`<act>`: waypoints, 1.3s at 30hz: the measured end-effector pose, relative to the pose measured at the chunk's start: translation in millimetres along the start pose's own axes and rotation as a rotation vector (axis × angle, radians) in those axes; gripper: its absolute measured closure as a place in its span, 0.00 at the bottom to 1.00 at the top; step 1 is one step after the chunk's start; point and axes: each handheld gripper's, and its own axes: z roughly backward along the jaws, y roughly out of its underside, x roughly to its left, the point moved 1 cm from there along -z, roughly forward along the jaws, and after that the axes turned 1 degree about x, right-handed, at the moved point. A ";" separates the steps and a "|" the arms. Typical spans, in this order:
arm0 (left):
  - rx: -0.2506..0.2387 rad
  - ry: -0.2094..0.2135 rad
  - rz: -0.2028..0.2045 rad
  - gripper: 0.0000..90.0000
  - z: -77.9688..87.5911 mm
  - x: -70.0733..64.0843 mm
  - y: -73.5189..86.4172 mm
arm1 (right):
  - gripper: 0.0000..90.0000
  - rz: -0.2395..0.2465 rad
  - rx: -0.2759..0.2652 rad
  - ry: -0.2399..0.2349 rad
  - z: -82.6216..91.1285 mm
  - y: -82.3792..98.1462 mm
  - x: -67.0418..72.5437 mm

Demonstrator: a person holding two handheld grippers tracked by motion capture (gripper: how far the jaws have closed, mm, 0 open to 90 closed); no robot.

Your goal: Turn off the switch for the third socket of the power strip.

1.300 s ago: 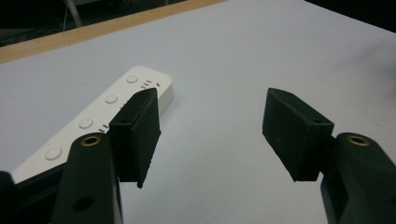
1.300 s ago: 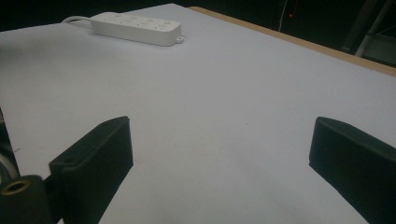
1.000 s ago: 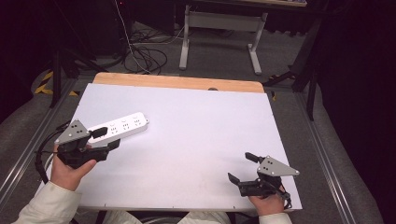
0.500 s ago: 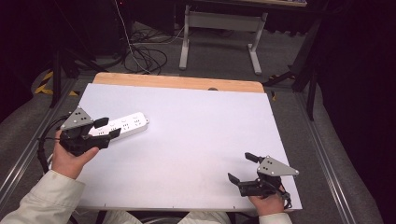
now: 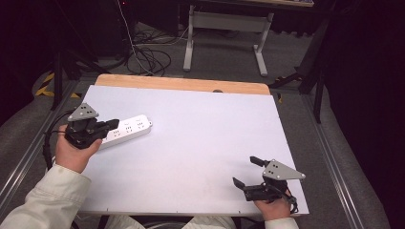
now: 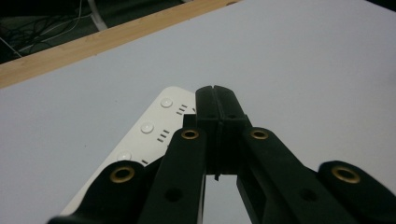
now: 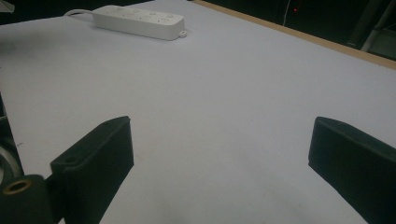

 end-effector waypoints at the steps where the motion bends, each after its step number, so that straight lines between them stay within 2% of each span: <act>1: 0.005 -0.001 0.008 1.00 -2.8 1.3 -0.3 | 0.08 -0.001 0.000 -0.001 -0.1 0.0 0.0; 7: 0.031 0.001 0.058 1.00 -23.6 18.6 -0.5 | 0.08 -0.013 -0.002 -0.008 -0.2 0.8 -1.1; 11: 0.050 -0.014 0.066 1.00 -38.6 30.2 2.6 | 0.08 -0.020 0.006 -0.017 -1.5 1.6 -1.9; 16: 0.036 -0.003 0.084 1.00 -51.0 36.9 2.9 | 0.08 -0.020 0.007 -0.020 -1.6 1.8 -1.9; 17: 0.044 -0.009 0.102 1.00 -55.4 39.0 3.6 | 0.08 -0.019 0.008 -0.020 -1.6 1.8 -1.9; 18: 0.044 -0.009 0.102 1.00 -55.4 39.0 3.6 | 0.08 -0.019 0.008 -0.021 -1.7 1.8 -1.9; 19: 0.055 -0.002 0.137 1.00 -59.0 41.7 4.6 | 0.08 -0.021 0.007 -0.021 -1.6 1.7 -1.8; 27: 0.058 0.002 0.189 1.00 -73.1 48.1 6.1 | 0.09 -0.024 0.008 -0.027 -2.2 1.6 -1.6; 30: 0.071 -0.007 0.193 1.00 -79.4 49.8 7.4 | 0.09 -0.026 0.006 -0.029 -1.9 1.7 -1.7; 33: 0.101 -0.061 0.188 1.00 -85.3 51.5 9.5 | 0.09 -0.026 0.006 -0.032 -2.3 1.7 -1.8; 36: 0.119 -0.081 0.187 1.00 -88.5 53.4 10.8 | 0.09 -0.022 0.009 -0.030 -2.2 1.7 -1.6; 39: 0.126 -0.095 0.164 1.00 -91.5 53.9 12.1 | 0.09 -0.022 0.005 -0.030 -1.7 1.5 -1.4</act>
